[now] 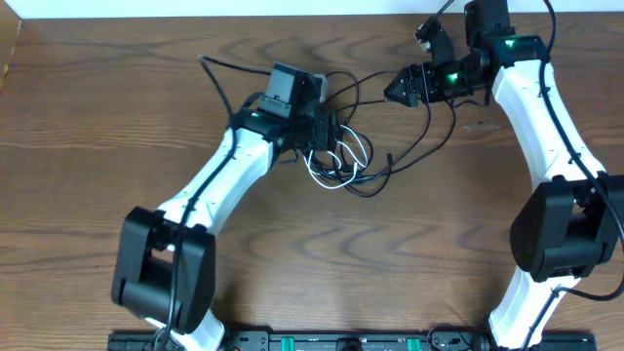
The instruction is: Untangle cables
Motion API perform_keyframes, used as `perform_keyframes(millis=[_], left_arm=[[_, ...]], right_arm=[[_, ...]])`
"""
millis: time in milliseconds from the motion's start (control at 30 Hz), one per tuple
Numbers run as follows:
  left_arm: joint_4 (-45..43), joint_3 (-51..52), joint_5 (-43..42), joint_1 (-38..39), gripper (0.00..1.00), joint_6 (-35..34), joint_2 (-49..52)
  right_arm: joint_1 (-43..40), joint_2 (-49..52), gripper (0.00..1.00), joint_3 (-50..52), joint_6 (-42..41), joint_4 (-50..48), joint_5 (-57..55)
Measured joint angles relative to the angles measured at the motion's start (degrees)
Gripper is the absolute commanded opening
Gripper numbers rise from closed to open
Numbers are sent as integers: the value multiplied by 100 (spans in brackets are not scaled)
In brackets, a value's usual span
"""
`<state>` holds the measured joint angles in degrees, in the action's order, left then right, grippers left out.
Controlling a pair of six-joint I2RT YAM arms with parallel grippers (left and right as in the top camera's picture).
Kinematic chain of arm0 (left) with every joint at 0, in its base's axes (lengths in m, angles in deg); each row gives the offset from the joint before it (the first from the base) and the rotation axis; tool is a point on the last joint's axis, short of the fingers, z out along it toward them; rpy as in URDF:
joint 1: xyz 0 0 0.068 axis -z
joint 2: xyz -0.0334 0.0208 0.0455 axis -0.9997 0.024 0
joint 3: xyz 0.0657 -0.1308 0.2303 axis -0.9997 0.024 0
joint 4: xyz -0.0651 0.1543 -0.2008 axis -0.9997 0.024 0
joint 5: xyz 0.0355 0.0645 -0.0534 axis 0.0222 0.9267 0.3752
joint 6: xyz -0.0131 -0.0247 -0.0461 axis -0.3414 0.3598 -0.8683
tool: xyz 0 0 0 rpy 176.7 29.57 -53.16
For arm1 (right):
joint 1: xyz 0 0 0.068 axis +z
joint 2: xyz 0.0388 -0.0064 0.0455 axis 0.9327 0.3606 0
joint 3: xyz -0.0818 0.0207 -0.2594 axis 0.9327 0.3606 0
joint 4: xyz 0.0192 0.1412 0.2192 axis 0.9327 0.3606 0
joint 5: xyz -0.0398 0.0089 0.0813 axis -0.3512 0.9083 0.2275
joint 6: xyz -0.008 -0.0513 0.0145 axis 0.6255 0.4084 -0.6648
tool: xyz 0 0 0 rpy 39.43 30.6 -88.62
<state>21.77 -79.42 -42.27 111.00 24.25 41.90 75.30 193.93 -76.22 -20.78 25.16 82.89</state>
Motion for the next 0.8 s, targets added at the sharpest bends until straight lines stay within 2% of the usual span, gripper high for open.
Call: perform_keyframes(millis=[200, 533, 733, 767, 800], left_arm=[[70, 0, -57, 52, 61, 977, 79], [76, 0, 111, 52, 61, 1888, 94], [7, 0, 114, 52, 61, 2603, 439], [-37, 0, 114, 52, 60, 2675, 516], [-109, 0, 114, 52, 49, 2747, 599]], right_arm=[[0, 0, 79, 0, 68, 59, 0], [0, 0, 80, 0, 81, 66, 0], [0, 0, 80, 0, 83, 85, 0], [0, 0, 80, 0, 81, 85, 0], [0, 0, 80, 0, 81, 85, 0]])
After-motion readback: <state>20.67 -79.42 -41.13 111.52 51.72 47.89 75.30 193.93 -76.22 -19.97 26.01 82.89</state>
